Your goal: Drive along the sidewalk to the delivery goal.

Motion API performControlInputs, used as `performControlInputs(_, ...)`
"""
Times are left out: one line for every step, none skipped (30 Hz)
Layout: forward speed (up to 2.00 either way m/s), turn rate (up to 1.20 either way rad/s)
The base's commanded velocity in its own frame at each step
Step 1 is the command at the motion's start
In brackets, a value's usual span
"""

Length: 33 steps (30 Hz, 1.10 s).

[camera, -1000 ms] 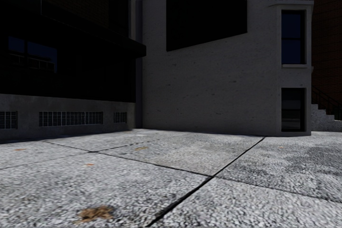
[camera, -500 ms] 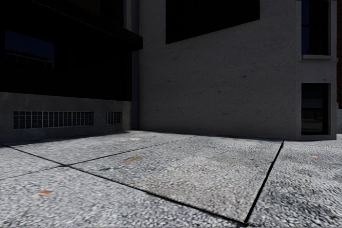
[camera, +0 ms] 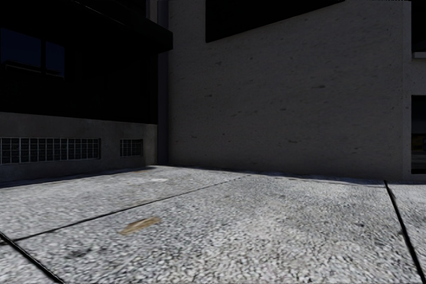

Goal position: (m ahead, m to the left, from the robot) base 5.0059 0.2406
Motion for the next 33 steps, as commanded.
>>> performControlInputs(2.00, 0.00)
performControlInputs(2.00, 0.00)
performControlInputs(2.00, 0.00)
performControlInputs(2.00, 0.00)
performControlInputs(2.00, 0.00)
performControlInputs(2.00, 0.00)
performControlInputs(2.00, 0.00)
performControlInputs(2.00, 0.00)
performControlInputs(2.00, 0.00)
performControlInputs(2.00, 0.00)
performControlInputs(2.00, 0.00)
performControlInputs(2.00, 0.00)
performControlInputs(2.00, 0.00)
performControlInputs(2.00, 0.00)
performControlInputs(2.00, 0.00)
performControlInputs(2.00, 0.00)
performControlInputs(2.00, 0.00)
performControlInputs(2.00, 0.00)
performControlInputs(2.00, 0.00)
performControlInputs(2.00, 0.00)
performControlInputs(2.00, 0.00)
performControlInputs(2.00, 0.00)
performControlInputs(2.00, 0.00)
performControlInputs(2.00, 0.00)
performControlInputs(2.00, 0.00)
performControlInputs(2.00, 0.00)
performControlInputs(2.00, 0.00)
performControlInputs(2.00, 0.00)
performControlInputs(2.00, 0.00)
performControlInputs(2.00, 0.00)
performControlInputs(2.00, 0.00)
performControlInputs(1.90, 0.00)
performControlInputs(1.90, 0.00)
